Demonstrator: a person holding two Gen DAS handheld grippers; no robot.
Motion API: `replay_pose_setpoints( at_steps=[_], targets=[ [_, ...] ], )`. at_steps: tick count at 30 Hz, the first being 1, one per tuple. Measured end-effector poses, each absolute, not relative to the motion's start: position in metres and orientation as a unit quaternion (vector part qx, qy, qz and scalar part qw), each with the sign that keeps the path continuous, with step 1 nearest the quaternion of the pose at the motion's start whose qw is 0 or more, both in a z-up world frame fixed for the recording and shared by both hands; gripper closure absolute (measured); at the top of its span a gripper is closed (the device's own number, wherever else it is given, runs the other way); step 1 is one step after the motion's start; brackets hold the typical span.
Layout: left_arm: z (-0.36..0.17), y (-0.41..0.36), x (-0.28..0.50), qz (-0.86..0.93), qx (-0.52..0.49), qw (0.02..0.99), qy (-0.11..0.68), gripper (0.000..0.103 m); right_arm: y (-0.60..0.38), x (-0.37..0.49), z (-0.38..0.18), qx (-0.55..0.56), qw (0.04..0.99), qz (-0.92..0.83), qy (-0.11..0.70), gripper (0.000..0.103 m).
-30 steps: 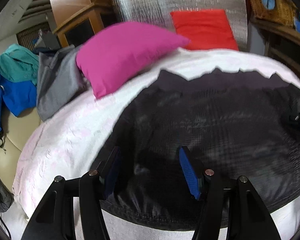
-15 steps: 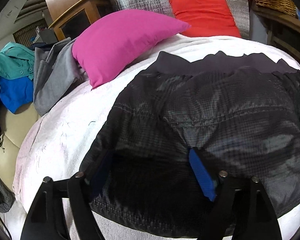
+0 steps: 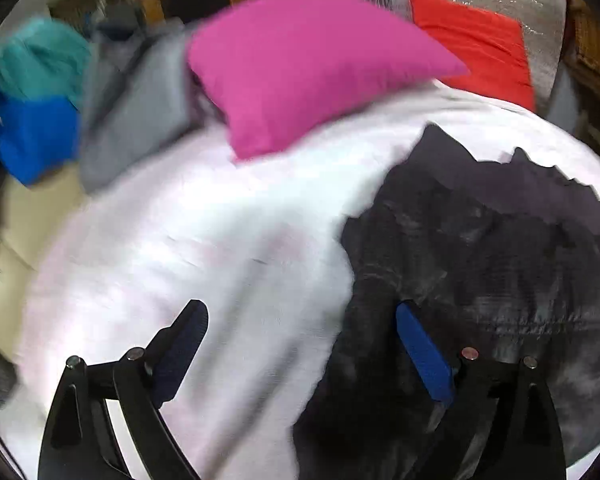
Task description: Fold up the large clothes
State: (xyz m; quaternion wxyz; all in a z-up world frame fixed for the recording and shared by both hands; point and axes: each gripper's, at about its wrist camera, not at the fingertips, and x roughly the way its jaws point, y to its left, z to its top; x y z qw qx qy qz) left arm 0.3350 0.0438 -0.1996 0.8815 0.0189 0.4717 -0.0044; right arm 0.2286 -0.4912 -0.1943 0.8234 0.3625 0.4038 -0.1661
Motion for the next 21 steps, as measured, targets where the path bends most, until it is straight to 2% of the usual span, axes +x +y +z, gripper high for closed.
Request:
replay_pose_setpoints(
  at_steps=[2,4,5,6,7,8,10,12,16,18,21],
  targets=[
    [-0.205,0.043,0.341,-0.034,-0.021,0.871,0.490,0.008,-0.494,0.237,-0.209,0.369,0.811,-0.169,0.422,0.023],
    [-0.207,0.044,0.344,-0.049,-0.050,0.867,0.494,0.008,-0.491,0.243,-0.211,0.386,0.815,-0.152,0.404,0.024],
    [-0.208,0.043,0.347,-0.064,-0.071,0.863,0.497,0.012,-0.487,0.244,-0.207,0.383,0.822,-0.143,0.397,0.033],
    [-0.209,0.041,0.350,-0.076,-0.086,0.858,0.500,0.018,-0.483,0.245,-0.203,0.368,0.830,-0.147,0.392,0.047],
    [-0.212,0.037,0.352,-0.087,-0.099,0.854,0.504,0.036,-0.478,0.245,-0.195,0.346,0.840,-0.158,0.386,0.053],
    [-0.214,0.030,0.352,-0.086,-0.098,0.852,0.507,0.041,-0.476,0.244,-0.192,0.339,0.847,-0.160,0.378,0.060],
    [-0.217,0.019,0.353,-0.066,-0.082,0.855,0.507,0.039,-0.480,0.241,-0.189,0.344,0.851,-0.163,0.362,0.060],
    [-0.223,0.011,0.354,-0.055,-0.074,0.856,0.509,0.036,-0.487,0.246,-0.206,0.348,0.834,-0.177,0.390,0.060],
    [-0.214,-0.007,0.340,-0.028,-0.013,0.869,0.494,0.034,-0.487,0.237,-0.202,0.343,0.835,-0.183,0.389,0.054],
    [-0.206,-0.011,0.331,-0.014,0.008,0.875,0.483,0.034,-0.480,0.226,-0.190,0.334,0.843,-0.190,0.377,0.044],
    [-0.188,-0.012,0.307,0.001,0.013,0.890,0.457,0.034,-0.461,0.201,-0.164,0.288,0.871,-0.218,0.331,0.038]
  ],
)
